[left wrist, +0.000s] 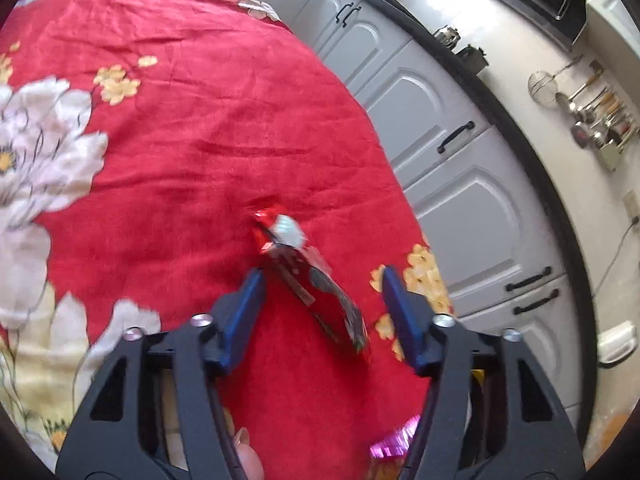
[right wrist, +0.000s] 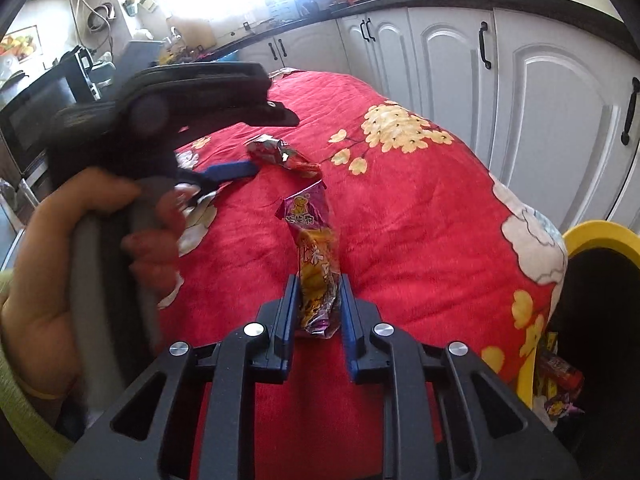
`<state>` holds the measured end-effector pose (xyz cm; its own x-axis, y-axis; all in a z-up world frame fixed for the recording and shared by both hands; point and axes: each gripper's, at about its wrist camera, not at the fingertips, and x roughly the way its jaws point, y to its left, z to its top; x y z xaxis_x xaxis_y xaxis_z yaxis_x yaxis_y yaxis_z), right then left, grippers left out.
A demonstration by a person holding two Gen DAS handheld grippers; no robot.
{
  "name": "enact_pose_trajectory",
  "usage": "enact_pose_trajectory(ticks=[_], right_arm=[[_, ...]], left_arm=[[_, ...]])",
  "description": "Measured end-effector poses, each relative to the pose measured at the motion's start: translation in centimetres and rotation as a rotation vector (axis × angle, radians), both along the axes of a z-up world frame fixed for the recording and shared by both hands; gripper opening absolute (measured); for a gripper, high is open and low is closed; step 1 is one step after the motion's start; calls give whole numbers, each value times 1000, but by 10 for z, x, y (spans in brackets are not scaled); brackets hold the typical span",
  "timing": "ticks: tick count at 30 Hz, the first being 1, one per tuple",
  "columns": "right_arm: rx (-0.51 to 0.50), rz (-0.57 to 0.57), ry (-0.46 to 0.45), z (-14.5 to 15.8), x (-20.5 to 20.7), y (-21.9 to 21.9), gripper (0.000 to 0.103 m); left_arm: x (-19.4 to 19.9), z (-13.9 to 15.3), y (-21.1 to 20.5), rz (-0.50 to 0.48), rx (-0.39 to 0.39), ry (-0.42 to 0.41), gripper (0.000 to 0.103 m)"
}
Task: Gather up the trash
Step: 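Grasp the red wrapper with the left tool while the right tool grasps the small snack packet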
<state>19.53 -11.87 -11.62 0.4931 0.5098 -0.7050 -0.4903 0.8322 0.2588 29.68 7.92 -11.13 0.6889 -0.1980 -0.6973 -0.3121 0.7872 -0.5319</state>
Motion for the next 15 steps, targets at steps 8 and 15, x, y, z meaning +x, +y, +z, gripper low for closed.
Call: enact_pose_trajectory(ticks=[8, 15], right_arm=[[19, -11, -10, 0, -19, -9, 17], [34, -38, -19, 5, -21, -23, 14]], left_arm=[[-4, -6, 0, -30, 59, 4, 7], [-29, -4, -10, -115, 64, -25, 4]])
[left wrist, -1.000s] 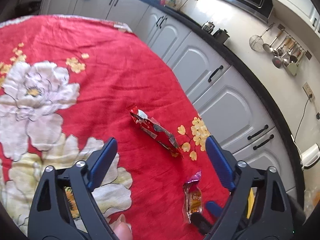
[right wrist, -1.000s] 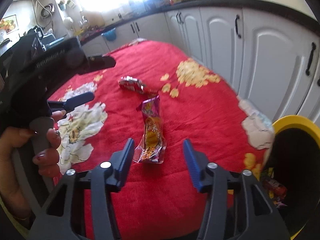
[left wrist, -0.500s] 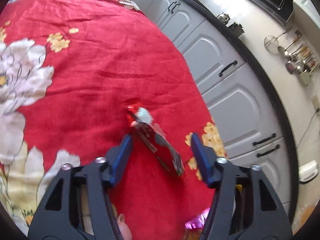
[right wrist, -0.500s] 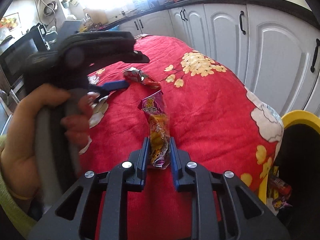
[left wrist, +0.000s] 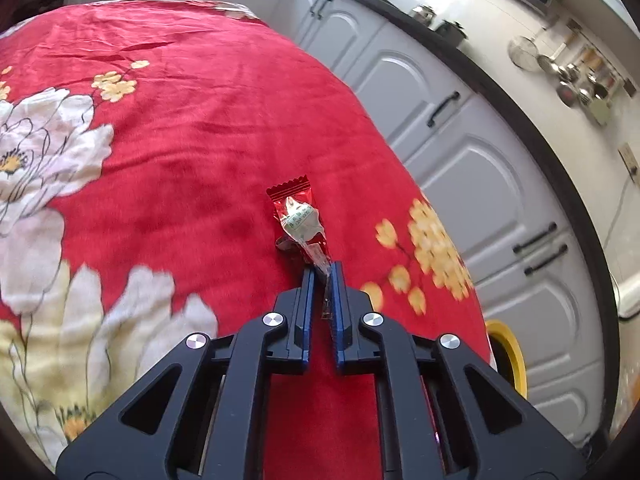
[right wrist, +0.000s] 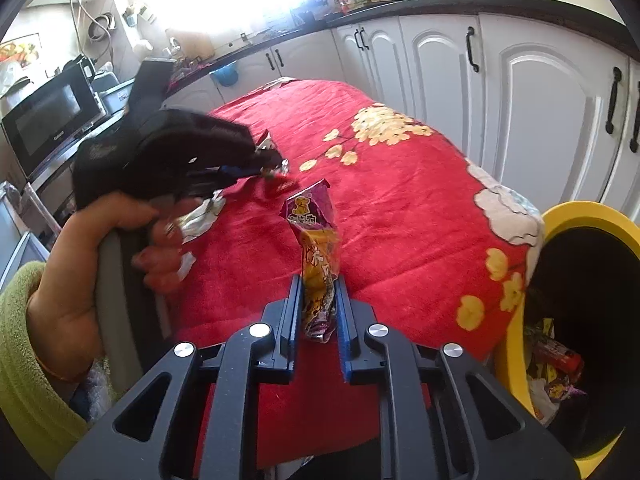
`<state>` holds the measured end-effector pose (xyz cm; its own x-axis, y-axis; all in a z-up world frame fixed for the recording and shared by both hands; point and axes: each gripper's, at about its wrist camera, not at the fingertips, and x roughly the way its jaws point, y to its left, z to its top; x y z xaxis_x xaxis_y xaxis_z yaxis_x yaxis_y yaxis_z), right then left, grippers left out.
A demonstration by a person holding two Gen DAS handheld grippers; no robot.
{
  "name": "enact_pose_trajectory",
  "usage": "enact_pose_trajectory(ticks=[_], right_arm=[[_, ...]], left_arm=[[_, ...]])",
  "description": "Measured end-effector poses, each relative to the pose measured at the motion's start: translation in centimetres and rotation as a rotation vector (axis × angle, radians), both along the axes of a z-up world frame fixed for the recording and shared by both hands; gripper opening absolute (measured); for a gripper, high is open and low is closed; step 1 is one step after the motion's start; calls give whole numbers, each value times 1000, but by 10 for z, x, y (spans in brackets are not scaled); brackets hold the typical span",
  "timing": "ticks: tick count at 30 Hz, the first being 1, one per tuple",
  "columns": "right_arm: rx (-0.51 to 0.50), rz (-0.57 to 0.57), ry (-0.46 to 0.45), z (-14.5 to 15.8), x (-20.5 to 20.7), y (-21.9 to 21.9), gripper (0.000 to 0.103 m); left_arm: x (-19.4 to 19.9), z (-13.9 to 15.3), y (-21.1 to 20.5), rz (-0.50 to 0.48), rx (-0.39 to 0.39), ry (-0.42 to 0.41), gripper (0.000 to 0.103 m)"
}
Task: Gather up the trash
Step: 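Carry the red wrapper and snack packet over the yellow bin with both tools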
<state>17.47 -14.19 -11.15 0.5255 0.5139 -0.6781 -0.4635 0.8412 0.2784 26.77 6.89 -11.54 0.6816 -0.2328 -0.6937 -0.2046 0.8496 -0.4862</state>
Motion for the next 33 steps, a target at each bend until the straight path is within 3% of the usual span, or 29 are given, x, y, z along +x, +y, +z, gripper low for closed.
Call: enact_pose_trajectory(ticks=[16, 33], right_arm=[[52, -149, -39, 23, -4, -65, 9], [43, -273, -83, 36, -17, -134, 9]], left_arm=[[-50, 30, -64, -185, 144, -115, 3], [-71, 64, -130, -331, 181, -220, 3]])
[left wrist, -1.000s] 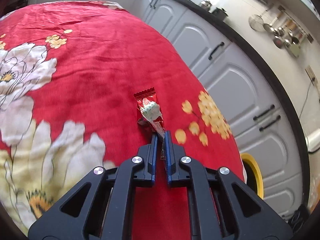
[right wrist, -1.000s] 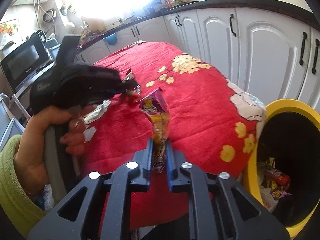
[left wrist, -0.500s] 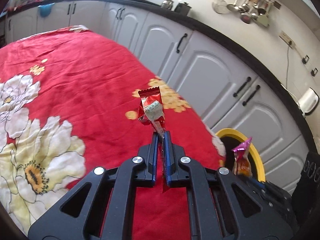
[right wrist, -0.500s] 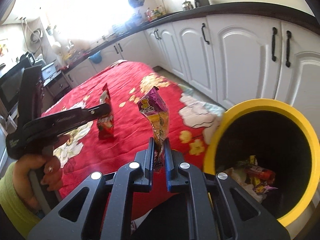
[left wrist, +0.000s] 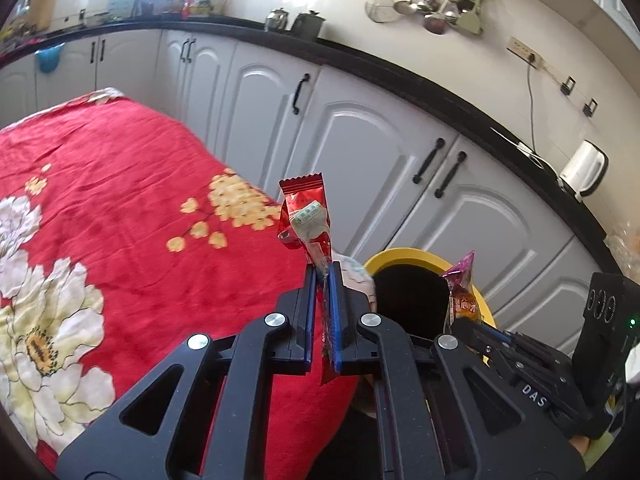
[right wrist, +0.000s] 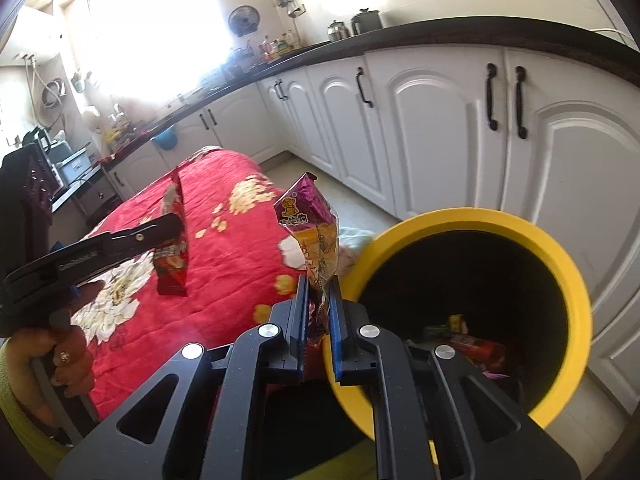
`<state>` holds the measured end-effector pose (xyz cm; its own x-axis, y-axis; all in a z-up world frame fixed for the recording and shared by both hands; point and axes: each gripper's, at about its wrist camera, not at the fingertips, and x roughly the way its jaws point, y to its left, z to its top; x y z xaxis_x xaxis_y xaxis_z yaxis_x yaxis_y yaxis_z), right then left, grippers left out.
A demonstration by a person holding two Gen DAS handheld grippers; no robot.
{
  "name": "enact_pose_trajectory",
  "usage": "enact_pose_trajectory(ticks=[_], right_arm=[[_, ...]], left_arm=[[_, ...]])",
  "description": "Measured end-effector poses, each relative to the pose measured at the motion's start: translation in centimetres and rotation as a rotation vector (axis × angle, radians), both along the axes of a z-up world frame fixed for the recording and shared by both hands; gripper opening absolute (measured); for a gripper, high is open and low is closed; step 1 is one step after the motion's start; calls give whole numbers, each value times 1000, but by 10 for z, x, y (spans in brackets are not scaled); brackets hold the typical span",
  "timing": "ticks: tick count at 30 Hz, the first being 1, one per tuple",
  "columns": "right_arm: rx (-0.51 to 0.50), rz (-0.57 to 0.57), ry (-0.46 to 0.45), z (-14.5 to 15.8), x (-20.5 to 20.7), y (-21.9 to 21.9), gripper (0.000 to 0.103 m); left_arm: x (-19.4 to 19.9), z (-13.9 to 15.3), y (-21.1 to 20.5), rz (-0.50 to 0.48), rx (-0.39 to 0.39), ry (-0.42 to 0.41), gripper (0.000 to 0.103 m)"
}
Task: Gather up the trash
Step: 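Carry the red wrapper and snack packet over the yellow bin with both tools, then open both tools to drop the wrapper and packet into the bin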
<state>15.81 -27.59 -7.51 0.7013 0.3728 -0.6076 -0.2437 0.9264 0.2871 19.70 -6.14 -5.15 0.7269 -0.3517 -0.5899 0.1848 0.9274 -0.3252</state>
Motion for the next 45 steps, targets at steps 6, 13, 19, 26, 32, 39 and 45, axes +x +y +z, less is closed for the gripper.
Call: enact_pose_trajectory(ticks=[6, 13, 19, 26, 32, 39, 45], right_arm=[[-6, -42, -3, -1, -6, -25, 9], [-3, -89, -11, -1, -10, -52, 9], [0, -127, -12, -3, -13, -74, 9], [7, -172, -6, -8, -14, -98, 9], [18, -201, 6, -15, -15, -114, 9], [28, -215, 46, -29, -15, -124, 9], [47, -211, 85, -39, -12, -127, 9]], left_arm=[[-6, 7, -19, -39, 17, -23, 3], [-11, 11, -46, -93, 34, -43, 3], [-13, 9, -73, -147, 49, -46, 3], [-16, 3, -101, -201, 71, -39, 3], [-14, -4, -120, -234, 91, -26, 3], [-8, -17, -142, -266, 122, 6, 3], [0, -30, -151, -280, 138, 47, 3]])
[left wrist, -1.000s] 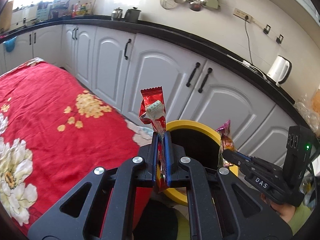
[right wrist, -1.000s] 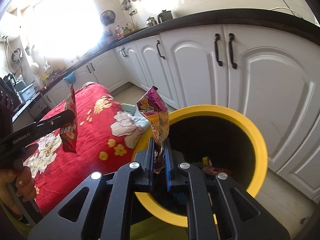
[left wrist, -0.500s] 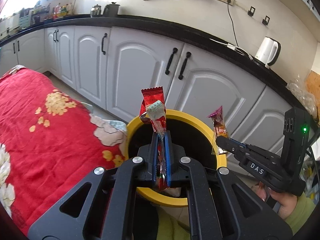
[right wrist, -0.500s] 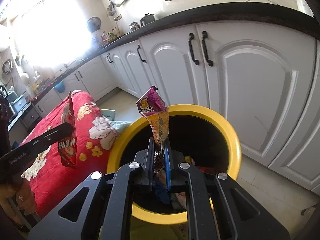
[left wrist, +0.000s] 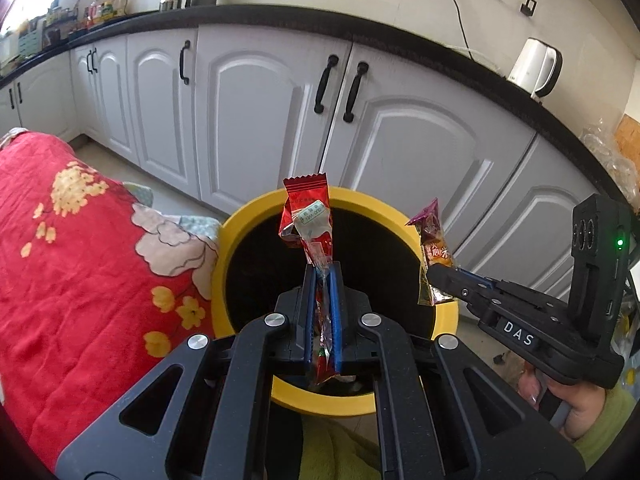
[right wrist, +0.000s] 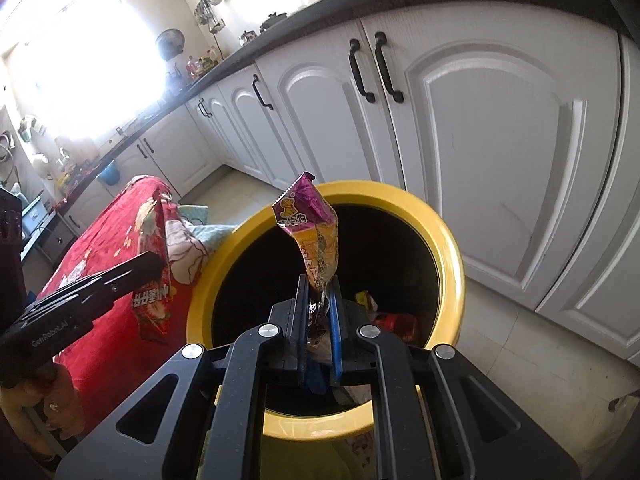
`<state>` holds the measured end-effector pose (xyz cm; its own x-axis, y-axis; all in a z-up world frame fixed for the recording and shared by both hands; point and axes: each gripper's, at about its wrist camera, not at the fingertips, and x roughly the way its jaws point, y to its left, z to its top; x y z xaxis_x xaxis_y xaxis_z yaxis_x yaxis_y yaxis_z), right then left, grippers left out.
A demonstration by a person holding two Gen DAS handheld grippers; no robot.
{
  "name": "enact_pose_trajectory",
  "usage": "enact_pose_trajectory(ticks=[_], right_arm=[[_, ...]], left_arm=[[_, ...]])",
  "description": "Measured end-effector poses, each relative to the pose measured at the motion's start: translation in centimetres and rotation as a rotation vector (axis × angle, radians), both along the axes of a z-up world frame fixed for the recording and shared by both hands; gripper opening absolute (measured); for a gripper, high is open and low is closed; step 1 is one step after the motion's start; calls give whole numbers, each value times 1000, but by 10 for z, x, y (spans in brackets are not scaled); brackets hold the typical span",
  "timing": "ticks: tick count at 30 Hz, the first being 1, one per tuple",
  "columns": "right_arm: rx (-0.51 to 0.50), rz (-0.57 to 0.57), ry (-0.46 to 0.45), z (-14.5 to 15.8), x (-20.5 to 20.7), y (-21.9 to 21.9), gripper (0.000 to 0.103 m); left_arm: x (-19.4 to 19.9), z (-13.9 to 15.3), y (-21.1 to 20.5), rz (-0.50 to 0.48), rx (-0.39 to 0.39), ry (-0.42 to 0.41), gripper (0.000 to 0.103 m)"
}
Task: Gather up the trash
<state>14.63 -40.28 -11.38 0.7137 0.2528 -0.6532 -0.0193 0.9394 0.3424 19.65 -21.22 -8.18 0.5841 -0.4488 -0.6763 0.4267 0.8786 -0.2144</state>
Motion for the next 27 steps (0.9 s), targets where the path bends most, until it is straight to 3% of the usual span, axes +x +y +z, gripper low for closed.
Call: enact_pose_trajectory(ticks=[10, 16, 23, 27], right_arm=[[24, -4, 38, -12, 5, -5, 12], [32, -20, 38, -14, 4, -10, 20], [27, -49, 32, -11, -1, -16, 35], [16, -63, 22, -7, -5, -19, 46]], left_arm=[[12, -20, -7, -10, 21, 61, 4], [18, -28, -7, -3, 30, 85, 6], [20, -30, -5, 7, 32, 95, 38], [19, -29, -2, 18, 38, 93, 49]])
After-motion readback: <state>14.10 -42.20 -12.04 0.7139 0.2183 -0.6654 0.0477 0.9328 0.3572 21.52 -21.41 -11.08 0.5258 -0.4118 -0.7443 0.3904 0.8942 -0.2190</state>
